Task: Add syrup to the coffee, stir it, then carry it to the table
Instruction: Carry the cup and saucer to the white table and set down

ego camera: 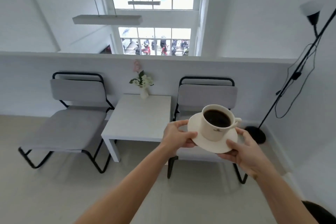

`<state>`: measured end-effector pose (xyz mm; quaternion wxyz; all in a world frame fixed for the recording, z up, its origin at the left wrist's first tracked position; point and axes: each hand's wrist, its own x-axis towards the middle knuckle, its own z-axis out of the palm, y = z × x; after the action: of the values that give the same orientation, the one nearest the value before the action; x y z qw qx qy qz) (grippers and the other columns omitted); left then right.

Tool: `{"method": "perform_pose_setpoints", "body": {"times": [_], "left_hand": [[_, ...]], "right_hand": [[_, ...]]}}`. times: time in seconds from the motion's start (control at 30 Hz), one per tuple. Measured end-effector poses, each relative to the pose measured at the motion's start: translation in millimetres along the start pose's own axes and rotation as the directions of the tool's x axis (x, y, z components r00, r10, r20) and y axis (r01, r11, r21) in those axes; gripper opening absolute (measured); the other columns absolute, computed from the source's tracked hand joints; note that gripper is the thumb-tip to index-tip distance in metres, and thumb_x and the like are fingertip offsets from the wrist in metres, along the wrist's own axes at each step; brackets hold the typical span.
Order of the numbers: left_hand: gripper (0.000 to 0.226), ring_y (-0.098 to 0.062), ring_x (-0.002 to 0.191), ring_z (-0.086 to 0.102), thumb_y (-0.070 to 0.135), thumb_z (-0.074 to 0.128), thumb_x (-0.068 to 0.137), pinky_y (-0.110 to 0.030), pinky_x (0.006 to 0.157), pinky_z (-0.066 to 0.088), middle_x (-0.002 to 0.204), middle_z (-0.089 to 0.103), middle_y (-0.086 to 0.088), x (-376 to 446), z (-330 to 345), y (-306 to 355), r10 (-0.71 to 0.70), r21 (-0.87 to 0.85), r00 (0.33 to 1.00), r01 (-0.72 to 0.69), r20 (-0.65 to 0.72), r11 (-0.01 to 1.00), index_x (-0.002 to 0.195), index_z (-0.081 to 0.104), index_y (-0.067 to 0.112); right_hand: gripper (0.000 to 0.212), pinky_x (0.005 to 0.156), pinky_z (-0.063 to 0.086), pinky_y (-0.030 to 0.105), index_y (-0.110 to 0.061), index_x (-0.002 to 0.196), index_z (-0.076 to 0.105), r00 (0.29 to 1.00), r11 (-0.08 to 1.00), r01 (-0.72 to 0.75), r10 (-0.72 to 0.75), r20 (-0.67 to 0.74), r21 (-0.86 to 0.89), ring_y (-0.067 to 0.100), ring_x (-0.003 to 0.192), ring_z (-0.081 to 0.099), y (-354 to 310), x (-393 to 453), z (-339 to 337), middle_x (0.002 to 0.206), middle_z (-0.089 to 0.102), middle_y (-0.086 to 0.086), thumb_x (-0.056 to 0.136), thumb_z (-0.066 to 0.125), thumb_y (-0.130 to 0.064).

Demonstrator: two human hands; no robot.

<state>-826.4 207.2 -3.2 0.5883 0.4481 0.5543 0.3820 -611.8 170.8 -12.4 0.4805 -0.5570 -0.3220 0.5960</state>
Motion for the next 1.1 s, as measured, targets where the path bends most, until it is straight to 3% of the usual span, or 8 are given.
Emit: {"method": "perform_pose_setpoints", "body": {"times": [0.2, 0.37, 0.47, 0.63, 0.77, 0.87, 0.93, 1.1], "left_hand": [[0.061, -0.029, 0.08, 0.077, 0.001, 0.077, 0.087, -0.026, 0.061, 0.066, 0.105, 0.076, -0.026, 27.8, -110.8, -12.4, -0.036, -0.051, 0.987, 0.029, -0.154, 0.998, 0.143, 0.054, 0.012], [0.061, -0.026, 0.071, 0.075, 0.0, 0.076, 0.087, -0.029, 0.064, 0.066, 0.097, 0.077, -0.026, 68.8, -185.8, -28.0, -0.051, -0.114, 0.968, 0.023, -0.246, 0.993, 0.143, 0.054, 0.01], [0.061, -0.03, 0.073, 0.076, -0.001, 0.077, 0.086, -0.038, 0.073, 0.067, 0.097, 0.077, -0.032, 104.9, -228.1, -37.1, -0.048, -0.124, 0.953, 0.011, -0.299, 0.992, 0.143, 0.057, 0.01], [0.062, -0.024, 0.068, 0.077, 0.0, 0.078, 0.086, -0.034, 0.067, 0.066, 0.074, 0.079, -0.015, 166.5, -288.9, -46.1, -0.076, -0.178, 0.935, 0.014, -0.346, 0.984, 0.142, 0.058, 0.014], [0.065, -0.022, 0.067, 0.077, 0.003, 0.079, 0.085, -0.035, 0.069, 0.065, 0.071, 0.079, -0.012, 214.9, -328.7, -52.2, -0.09, -0.166, 0.927, 0.03, -0.364, 0.986, 0.145, 0.055, 0.015], [0.065, -0.046, 0.083, 0.076, 0.002, 0.079, 0.086, -0.035, 0.071, 0.066, 0.083, 0.078, -0.029, 253.4, -357.3, -58.1, -0.095, -0.161, 0.927, 0.037, -0.364, 0.986, 0.146, 0.055, 0.016], [0.065, -0.053, 0.093, 0.072, 0.001, 0.078, 0.086, -0.034, 0.07, 0.066, 0.089, 0.075, -0.035, 280.4, -375.8, -62.5, -0.095, -0.154, 0.933, 0.043, -0.348, 0.987, 0.146, 0.054, 0.014], [0.065, -0.028, 0.071, 0.075, 0.0, 0.078, 0.086, -0.028, 0.063, 0.064, 0.081, 0.076, -0.032, 351.5, -420.9, -86.0, -0.128, -0.151, 0.959, 0.092, -0.252, 0.984, 0.145, 0.053, 0.013]], "right_hand": [[0.054, 0.048, 0.063, 0.034, -0.027, 0.144, 0.035, 0.986, 0.992, -0.071, 0.085, 0.141, -0.103, 0.035, 0.074, 0.073, 14.3, 64.2, 110.1, 0.109, 0.064, 0.027, 0.102, 0.048, 0.003], [0.054, 0.051, 0.064, 0.035, -0.031, 0.141, 0.036, 0.969, 0.98, -0.076, 0.117, 0.22, -0.184, 0.035, 0.078, 0.074, 25.3, 124.1, 189.6, 0.119, 0.063, 0.029, 0.101, 0.051, 0.001], [0.051, 0.057, 0.065, 0.039, -0.033, 0.136, 0.038, 0.961, 0.978, -0.055, 0.107, 0.254, -0.202, 0.037, 0.085, 0.074, 34.7, 165.6, 231.2, 0.123, 0.062, 0.026, 0.101, 0.052, 0.001], [0.054, 0.058, 0.064, 0.04, -0.031, 0.14, 0.039, 0.954, 0.974, -0.062, 0.121, 0.273, -0.217, 0.035, 0.076, 0.077, 47.5, 236.7, 291.2, 0.103, 0.071, 0.019, 0.099, 0.056, 0.0], [0.053, 0.062, 0.065, 0.045, -0.031, 0.139, 0.043, 0.961, 0.961, -0.072, 0.138, 0.239, -0.266, 0.037, 0.079, 0.077, 56.8, 291.7, 332.4, 0.096, 0.075, 0.019, 0.098, 0.059, -0.001], [0.053, 0.066, 0.065, 0.051, -0.032, 0.139, 0.044, 0.966, 0.959, -0.073, 0.136, 0.218, -0.273, 0.039, 0.08, 0.077, 67.4, 328.9, 359.7, 0.098, 0.075, 0.024, 0.099, 0.058, 0.0], [0.053, 0.066, 0.065, 0.052, -0.032, 0.138, 0.043, 0.971, 0.959, -0.096, 0.149, 0.188, -0.267, 0.041, 0.08, 0.077, 77.6, 353.1, 375.7, 0.098, 0.075, 0.026, 0.099, 0.057, 0.0], [0.052, 0.061, 0.064, 0.048, -0.032, 0.137, 0.045, 0.982, 0.96, -0.147, 0.171, 0.085, -0.24, 0.042, 0.084, 0.075, 113.5, 409.5, 412.5, 0.095, 0.074, 0.03, 0.098, 0.057, 0.002]]}}
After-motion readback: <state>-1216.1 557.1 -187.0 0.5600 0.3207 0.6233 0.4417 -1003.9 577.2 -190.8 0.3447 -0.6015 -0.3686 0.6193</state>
